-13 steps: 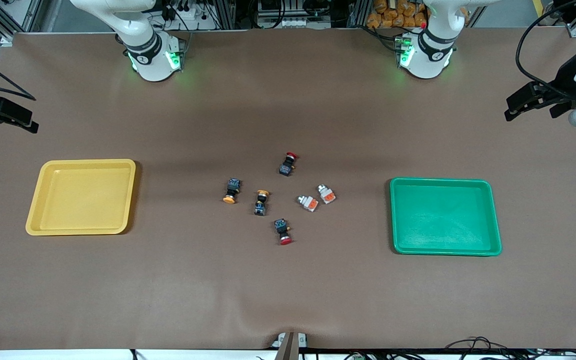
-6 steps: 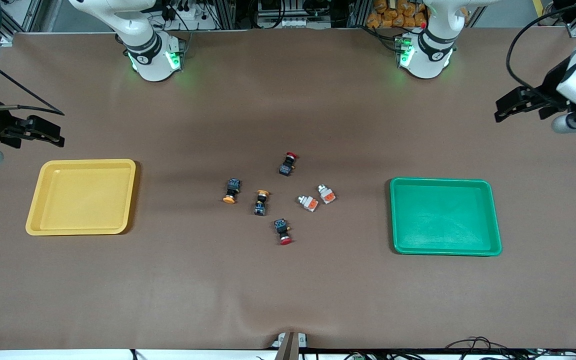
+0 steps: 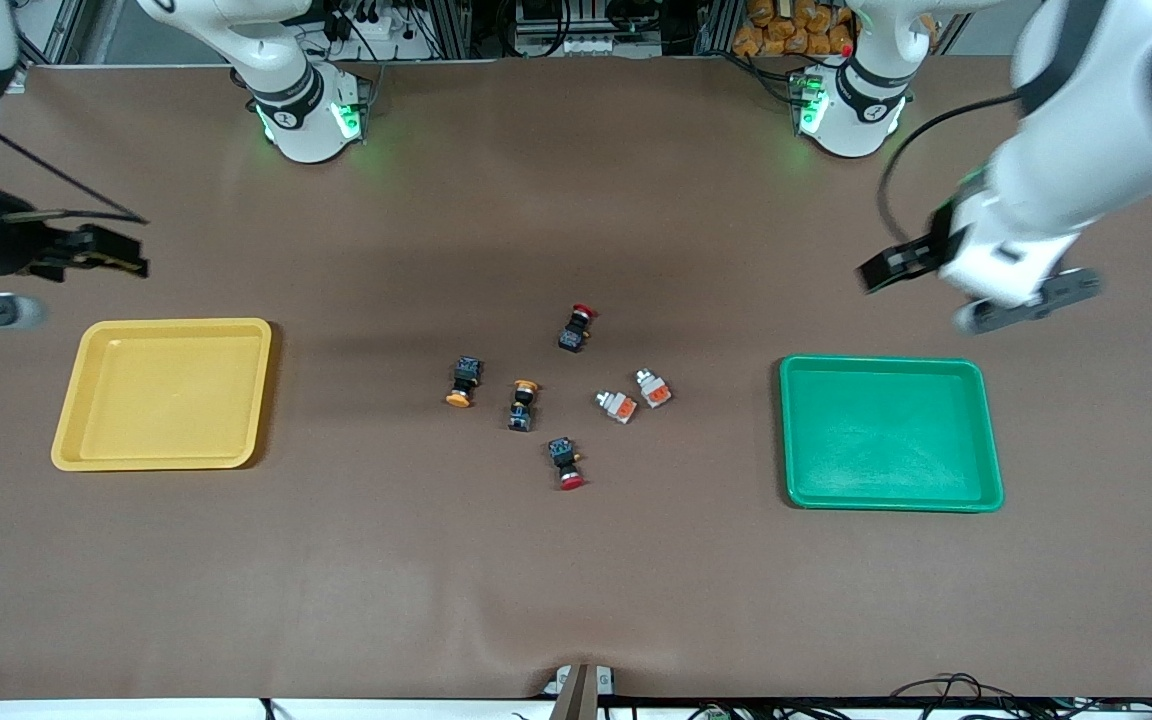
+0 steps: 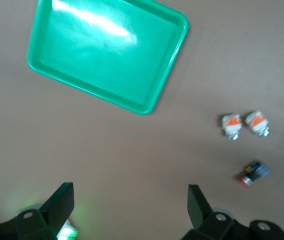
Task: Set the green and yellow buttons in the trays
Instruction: 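Grasp a white button with the left gripper while the right gripper reaches out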
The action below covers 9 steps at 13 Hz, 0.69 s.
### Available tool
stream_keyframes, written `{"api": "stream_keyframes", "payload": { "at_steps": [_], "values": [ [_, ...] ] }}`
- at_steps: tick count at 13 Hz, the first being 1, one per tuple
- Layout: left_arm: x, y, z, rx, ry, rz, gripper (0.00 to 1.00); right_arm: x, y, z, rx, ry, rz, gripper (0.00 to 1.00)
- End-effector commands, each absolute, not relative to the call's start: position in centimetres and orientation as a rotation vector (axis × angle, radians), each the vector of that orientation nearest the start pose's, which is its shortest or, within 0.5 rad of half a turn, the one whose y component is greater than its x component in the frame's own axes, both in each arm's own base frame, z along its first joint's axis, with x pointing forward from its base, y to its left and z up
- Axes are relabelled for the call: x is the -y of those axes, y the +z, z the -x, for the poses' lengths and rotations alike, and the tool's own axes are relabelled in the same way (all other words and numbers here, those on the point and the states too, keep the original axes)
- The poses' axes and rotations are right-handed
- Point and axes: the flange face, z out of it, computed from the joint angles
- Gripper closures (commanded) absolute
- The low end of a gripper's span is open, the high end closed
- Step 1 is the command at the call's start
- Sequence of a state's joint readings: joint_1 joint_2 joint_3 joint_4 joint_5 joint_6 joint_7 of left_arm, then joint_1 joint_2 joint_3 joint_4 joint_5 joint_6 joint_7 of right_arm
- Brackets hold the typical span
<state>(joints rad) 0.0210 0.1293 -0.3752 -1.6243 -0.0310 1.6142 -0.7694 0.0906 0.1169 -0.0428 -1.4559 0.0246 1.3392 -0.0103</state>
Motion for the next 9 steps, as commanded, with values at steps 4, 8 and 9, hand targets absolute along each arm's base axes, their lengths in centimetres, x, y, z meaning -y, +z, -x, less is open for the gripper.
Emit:
{"api": "stream_keyframes", "payload": {
  "at_steps": [4,8,9],
  "values": [
    [26.6,44.5,-53.3,0.968,0.174,3.019,0.0,-6.2,60.8,-53.1,0.167,0.615,3.091,0.0],
    [30.5,37.4,-53.4,1.055,0.119,3.036,0.0,-3.0,58.8,-56.5,0.066,0.577,3.081,0.0],
    [31.6,35.6,-53.4,1.068,0.089,3.019,0.0,-3.1,58.1,-57.2,0.064,0.56,3.086,0.0]
  ]
}}
